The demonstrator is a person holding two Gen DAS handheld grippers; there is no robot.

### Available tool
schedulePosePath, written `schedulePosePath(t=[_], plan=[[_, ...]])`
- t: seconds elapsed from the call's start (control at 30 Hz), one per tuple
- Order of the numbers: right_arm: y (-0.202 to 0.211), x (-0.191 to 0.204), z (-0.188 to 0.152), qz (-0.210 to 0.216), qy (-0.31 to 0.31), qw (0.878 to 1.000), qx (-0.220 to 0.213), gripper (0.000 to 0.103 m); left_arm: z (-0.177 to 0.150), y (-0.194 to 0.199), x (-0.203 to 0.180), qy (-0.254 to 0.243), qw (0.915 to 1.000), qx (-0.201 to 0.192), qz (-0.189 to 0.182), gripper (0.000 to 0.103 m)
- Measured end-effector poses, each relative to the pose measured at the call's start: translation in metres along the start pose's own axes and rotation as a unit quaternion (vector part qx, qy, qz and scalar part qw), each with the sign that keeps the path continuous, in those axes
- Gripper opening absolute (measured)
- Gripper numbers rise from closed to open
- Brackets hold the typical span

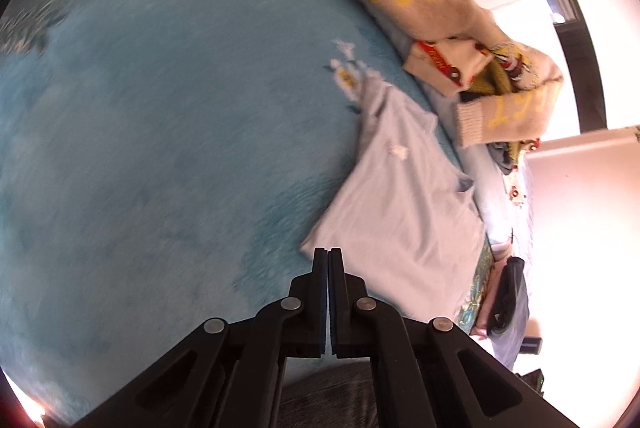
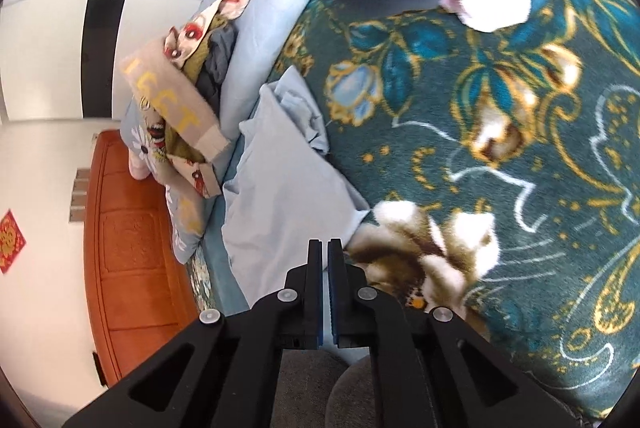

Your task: Fold clothes

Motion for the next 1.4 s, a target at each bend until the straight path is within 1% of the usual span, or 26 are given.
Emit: schedulePosePath(t=[0.1, 0.13, 0.2, 0.23, 0.27, 0.3, 0.33, 0.37, 0.43, 0.6, 0.7, 0.77, 0.83, 0.9, 0.97, 1.13, 1.2, 1.3, 1.4], plan=[[-0.016, 0.014, 0.007, -0.008, 0.021, 1.0, 0.011, 0.004, 0.016, -0.013, -0.017, -0.037, 0.9993, 0.003, 0.007, 0.003], [-0.021, 0.018, 0.01, -0.01, 0.026, 0.999, 0.015, 0.004, 0.022, -0.019, -0.024, -0.049, 0.9987, 0.005, 0.009, 0.007], [-0.033, 0.026, 0.017, -0.017, 0.038, 0.999, 0.021, 0.005, 0.034, -0.03, -0.036, -0.073, 0.9972, 0.01, 0.013, 0.016], [-0.039, 0.03, 0.021, -0.022, 0.044, 0.998, 0.024, 0.005, 0.039, -0.037, -0.042, -0.086, 0.9961, 0.012, 0.015, 0.026], [-0.046, 0.033, 0.025, -0.027, 0.051, 0.998, 0.027, 0.005, 0.045, -0.044, -0.048, -0.099, 0.9949, 0.013, 0.018, 0.034], [-0.053, 0.036, 0.03, -0.031, 0.056, 0.998, 0.03, 0.005, 0.051, -0.052, -0.054, -0.111, 0.9935, 0.014, 0.019, 0.035], [-0.06, 0.039, 0.035, -0.036, 0.059, 0.997, 0.032, 0.011, 0.057, -0.059, -0.059, -0.122, 0.9922, 0.016, 0.02, 0.037], [-0.068, 0.042, 0.04, -0.04, 0.062, 0.997, 0.033, 0.021, 0.062, -0.067, -0.063, -0.131, 0.991, 0.018, 0.022, 0.038], [-0.083, 0.047, 0.051, -0.044, 0.07, 0.996, 0.037, 0.032, 0.073, -0.082, -0.069, -0.147, 0.9886, 0.021, 0.028, 0.038], [-0.117, 0.061, 0.077, -0.057, 0.103, 0.992, 0.044, 0.033, 0.094, -0.118, -0.084, -0.186, 0.981, 0.025, 0.049, 0.038], [-0.132, 0.069, 0.092, -0.063, 0.127, 0.989, 0.045, 0.033, 0.101, -0.137, -0.091, -0.216, 0.9742, 0.031, 0.058, 0.038], [-0.141, 0.075, 0.103, -0.068, 0.144, 0.986, 0.043, 0.034, 0.105, -0.146, -0.095, -0.23, 0.9709, 0.033, 0.06, 0.038], [-0.148, 0.08, 0.112, -0.071, 0.159, 0.984, 0.044, 0.034, 0.109, -0.154, -0.097, -0.235, 0.9694, 0.036, 0.059, 0.038], [-0.156, 0.084, 0.12, -0.073, 0.171, 0.981, 0.046, 0.035, 0.114, -0.16, -0.095, -0.235, 0.9691, 0.037, 0.065, 0.038], [-0.163, 0.088, 0.127, -0.077, 0.183, 0.979, 0.047, 0.038, 0.119, -0.164, -0.094, -0.233, 0.9698, 0.036, 0.065, 0.038], [-0.177, 0.091, 0.14, -0.079, 0.194, 0.976, 0.05, 0.039, 0.124, -0.17, -0.096, -0.235, 0.9695, 0.041, 0.059, 0.038], [-0.182, 0.09, 0.142, -0.08, 0.196, 0.976, 0.055, 0.039, 0.125, -0.17, -0.097, -0.232, 0.9703, 0.041, 0.053, 0.036], [-0.185, 0.09, 0.14, -0.077, 0.197, 0.975, 0.061, 0.039, 0.127, -0.167, -0.099, -0.229, 0.9717, 0.037, 0.048, 0.036], [-0.184, 0.09, 0.137, -0.068, 0.198, 0.976, 0.061, 0.039, 0.125, -0.164, -0.105, -0.234, 0.9709, 0.036, 0.036, 0.033]])
Point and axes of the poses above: each gripper's, at about its wrist camera, not at the fingertips, and y roughly against the way its jaws point, x to its left, z to its top, the point moved 3 cm from there along -y, roughly the way its jaws point, and after that the axes turned 5 degrees about -x, right-handed, at the moved point
